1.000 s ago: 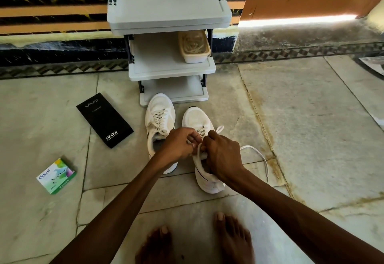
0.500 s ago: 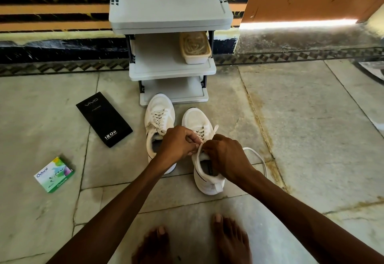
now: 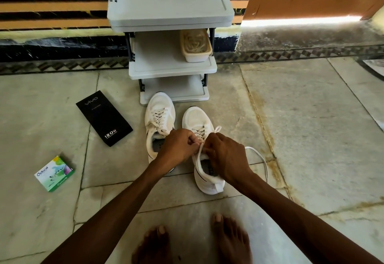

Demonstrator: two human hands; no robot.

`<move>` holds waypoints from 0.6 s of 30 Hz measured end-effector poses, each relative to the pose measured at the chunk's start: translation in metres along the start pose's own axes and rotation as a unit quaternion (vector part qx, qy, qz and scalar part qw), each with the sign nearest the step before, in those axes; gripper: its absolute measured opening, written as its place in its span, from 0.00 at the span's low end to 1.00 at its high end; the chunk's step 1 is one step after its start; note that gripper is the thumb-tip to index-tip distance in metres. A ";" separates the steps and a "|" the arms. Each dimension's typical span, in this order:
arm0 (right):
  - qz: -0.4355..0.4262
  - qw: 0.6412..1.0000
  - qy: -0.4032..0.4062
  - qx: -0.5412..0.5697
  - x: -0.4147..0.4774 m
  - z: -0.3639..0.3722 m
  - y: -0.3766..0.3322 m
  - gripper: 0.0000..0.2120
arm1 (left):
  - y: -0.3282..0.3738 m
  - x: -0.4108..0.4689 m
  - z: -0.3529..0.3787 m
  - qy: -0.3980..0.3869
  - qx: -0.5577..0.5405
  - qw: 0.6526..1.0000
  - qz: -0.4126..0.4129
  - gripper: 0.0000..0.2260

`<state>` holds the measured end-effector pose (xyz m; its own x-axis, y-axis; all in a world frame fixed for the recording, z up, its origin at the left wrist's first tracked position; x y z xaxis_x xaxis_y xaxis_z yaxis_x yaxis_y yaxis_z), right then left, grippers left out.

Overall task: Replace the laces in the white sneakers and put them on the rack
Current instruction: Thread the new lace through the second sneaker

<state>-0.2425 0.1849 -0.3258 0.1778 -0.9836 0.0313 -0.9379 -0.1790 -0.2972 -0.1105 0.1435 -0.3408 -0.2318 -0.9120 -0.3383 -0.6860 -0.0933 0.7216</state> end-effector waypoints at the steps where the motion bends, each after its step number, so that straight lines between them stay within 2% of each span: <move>1: 0.007 1.000 0.007 0.011 -0.001 -0.001 0.001 0.11 | 0.004 -0.001 -0.001 0.009 0.029 0.999 0.016 0.02; 4: 0.060 0.997 -0.004 0.058 -0.005 -0.002 0.009 0.22 | 0.013 -0.004 -0.005 0.040 0.139 0.988 0.058 0.04; 7: 0.116 0.990 -0.027 0.078 -0.007 0.002 0.015 0.26 | 0.021 0.000 -0.032 0.116 0.318 0.934 0.113 0.07; 8: 0.124 0.988 -0.029 0.081 -0.007 0.003 0.016 0.27 | 0.025 0.003 -0.050 0.155 0.324 0.923 0.136 0.07; 10: 0.133 0.987 -0.033 0.087 -0.007 0.004 0.016 0.27 | 0.025 0.009 -0.100 0.260 0.199 0.937 0.126 0.04; 12: 0.139 0.985 -0.037 0.091 -0.007 0.005 0.016 0.27 | 0.018 0.015 -0.134 0.304 -0.010 0.948 0.096 0.03; 14: 0.141 0.985 -0.038 0.093 -0.006 0.004 0.016 0.27 | 0.017 0.019 -0.128 0.220 -0.259 0.939 0.056 0.03; 15: 0.141 0.985 -0.040 0.094 -0.006 0.005 0.016 0.27 | 0.021 0.018 -0.111 0.150 -0.369 0.917 0.036 0.03; 17: 0.141 0.985 -0.038 0.096 -0.006 0.005 0.016 0.27 | 0.034 0.008 -0.074 0.001 -0.539 0.842 -0.015 0.03; 18: 0.141 0.985 -0.036 0.096 -0.007 0.005 0.017 0.27 | 0.040 0.000 -0.057 -0.058 -0.582 0.810 -0.038 0.03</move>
<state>-0.2578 0.1887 -0.3362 -0.0538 -0.9882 -0.1436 -0.8807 0.1147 -0.4596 -0.0986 0.1170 -0.2769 -0.3296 -0.8485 -0.4139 0.3986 -0.5225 0.7537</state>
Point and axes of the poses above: each hand's wrist, its own x-axis towards the middle knuckle, its own z-axis out of the palm, y = z × x, the point moved 6 cm from there along x, towards the middle knuckle, and after that the axes turned 1 degree about -z, right-handed, at the moved point
